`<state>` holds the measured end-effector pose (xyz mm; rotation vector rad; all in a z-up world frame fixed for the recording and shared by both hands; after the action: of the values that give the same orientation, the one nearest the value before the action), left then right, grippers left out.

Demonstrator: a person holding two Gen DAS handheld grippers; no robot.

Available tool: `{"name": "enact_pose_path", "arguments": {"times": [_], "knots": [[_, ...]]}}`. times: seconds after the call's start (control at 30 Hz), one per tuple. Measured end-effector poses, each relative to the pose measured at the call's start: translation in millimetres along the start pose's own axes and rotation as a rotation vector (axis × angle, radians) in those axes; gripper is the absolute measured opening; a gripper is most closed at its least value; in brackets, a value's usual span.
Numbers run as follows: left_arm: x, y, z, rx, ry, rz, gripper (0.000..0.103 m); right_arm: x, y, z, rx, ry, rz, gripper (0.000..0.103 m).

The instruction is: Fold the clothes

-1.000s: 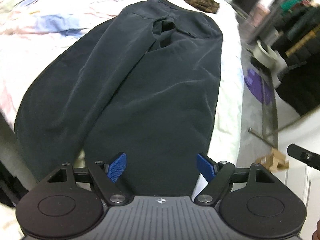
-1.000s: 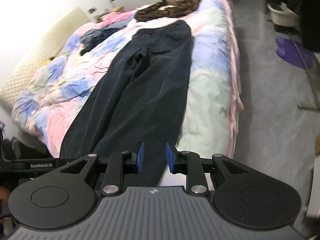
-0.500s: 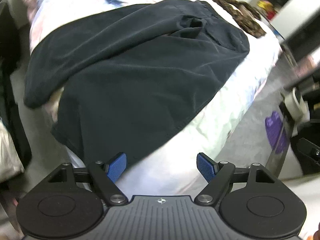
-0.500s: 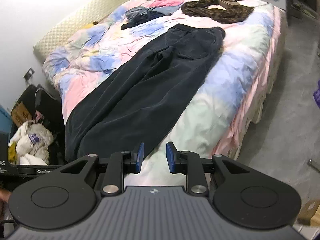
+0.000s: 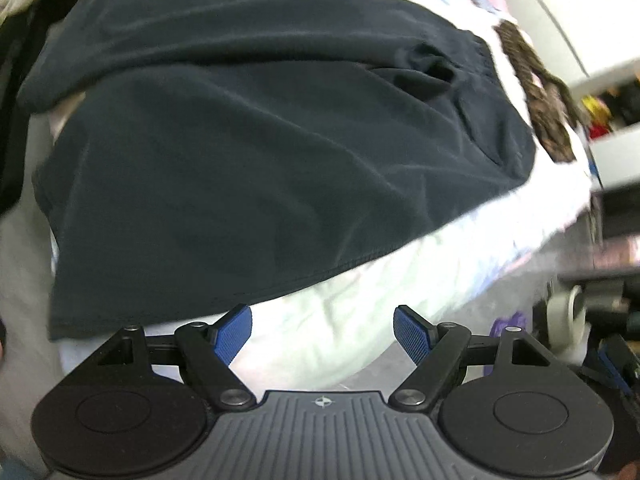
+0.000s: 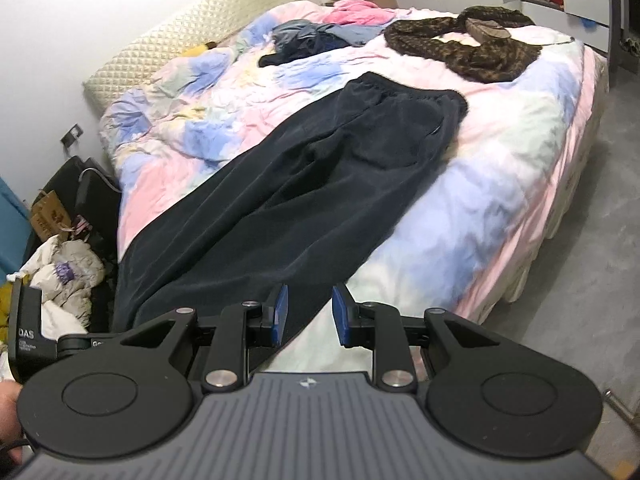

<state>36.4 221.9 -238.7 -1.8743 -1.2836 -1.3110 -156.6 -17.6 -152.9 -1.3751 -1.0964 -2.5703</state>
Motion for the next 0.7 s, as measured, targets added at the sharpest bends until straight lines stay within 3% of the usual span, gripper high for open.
{"name": "enact_pose_path", "arguments": {"times": [0.17, 0.37, 0.7], "knots": [[-15.1, 14.8, -6.8, 0.113, -0.023, 0.005, 0.080, -10.9, 30.6, -29.2, -0.002, -0.026, 0.002, 0.027], [-15.2, 19.1, 5.8, 0.294, -0.027, -0.056, 0.080, -30.4, 58.1, -63.3, 0.006, -0.013, 0.016, 0.027], [-9.8, -35.2, 30.2, 0.709, -0.006, -0.231, 0.080, -83.4, 117.9, -144.9, 0.067, 0.063, 0.098, 0.027]]}}
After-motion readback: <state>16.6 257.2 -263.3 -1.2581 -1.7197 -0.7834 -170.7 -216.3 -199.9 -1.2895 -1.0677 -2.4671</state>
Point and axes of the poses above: each gripper's, at about its wrist camera, not at the fingertips, and x roughly against the way its jaws point, z to its left, y to its top, the point moved 2 cm from there along -x, roughly the way its jaws point
